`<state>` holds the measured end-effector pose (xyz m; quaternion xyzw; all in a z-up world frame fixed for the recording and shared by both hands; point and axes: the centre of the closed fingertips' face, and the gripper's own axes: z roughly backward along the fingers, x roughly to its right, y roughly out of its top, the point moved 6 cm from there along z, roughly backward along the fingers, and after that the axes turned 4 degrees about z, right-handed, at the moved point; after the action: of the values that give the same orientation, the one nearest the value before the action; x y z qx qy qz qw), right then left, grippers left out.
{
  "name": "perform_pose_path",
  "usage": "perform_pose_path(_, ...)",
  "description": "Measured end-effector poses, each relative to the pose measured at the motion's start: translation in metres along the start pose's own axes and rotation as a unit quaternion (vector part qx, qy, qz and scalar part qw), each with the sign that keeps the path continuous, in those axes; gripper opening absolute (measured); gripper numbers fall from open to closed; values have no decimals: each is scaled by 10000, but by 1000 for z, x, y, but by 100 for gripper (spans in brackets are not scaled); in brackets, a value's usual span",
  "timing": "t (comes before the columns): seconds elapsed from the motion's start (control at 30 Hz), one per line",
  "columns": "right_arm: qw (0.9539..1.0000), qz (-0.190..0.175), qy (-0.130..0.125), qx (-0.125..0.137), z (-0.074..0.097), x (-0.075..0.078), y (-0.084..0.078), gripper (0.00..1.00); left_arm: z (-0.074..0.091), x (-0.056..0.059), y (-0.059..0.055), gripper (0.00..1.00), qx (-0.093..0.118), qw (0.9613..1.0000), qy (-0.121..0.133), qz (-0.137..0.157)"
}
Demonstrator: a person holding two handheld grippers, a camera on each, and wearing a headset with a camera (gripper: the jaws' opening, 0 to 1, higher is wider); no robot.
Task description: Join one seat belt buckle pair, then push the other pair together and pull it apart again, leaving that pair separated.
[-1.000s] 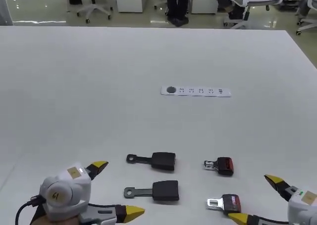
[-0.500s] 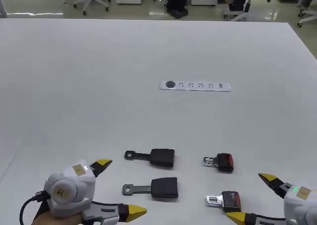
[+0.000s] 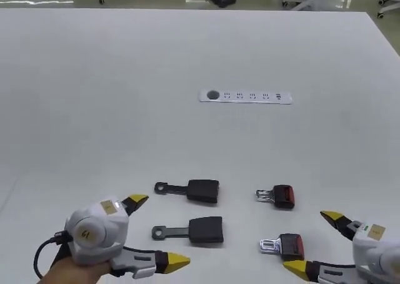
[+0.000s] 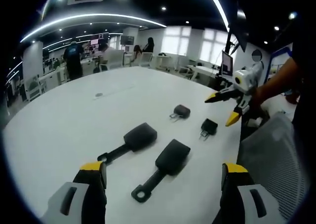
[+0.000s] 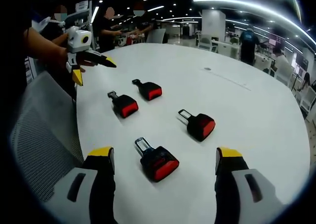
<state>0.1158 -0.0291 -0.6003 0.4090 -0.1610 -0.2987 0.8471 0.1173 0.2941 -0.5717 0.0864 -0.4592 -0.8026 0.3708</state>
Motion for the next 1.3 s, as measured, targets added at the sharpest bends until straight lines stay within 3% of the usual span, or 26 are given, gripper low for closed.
perform_pose_path(0.23,9998,-15,167,-77,-7,-1,-3,83,-10,-2,1,96,-132,9998,-122,-45)
perform_pose_path(0.63,9985,-25,484,-251,-20,1,-11,79,-38,1,-7,89,-466,9974,-492,-238)
perform_pose_path(0.73,9977,38,613,-303,-23,0,-9,76,-44,6,-4,86,-597,9954,-622,-411)
perform_pose_path(0.87,9961,107,781,-398,-28,-1,-11,74,-53,4,-8,77,-695,9931,-776,-544)
perform_pose_path(1.3,9892,413,1229,-687,-34,-3,-15,63,-79,11,-12,67,-1063,9845,-1071,-897)
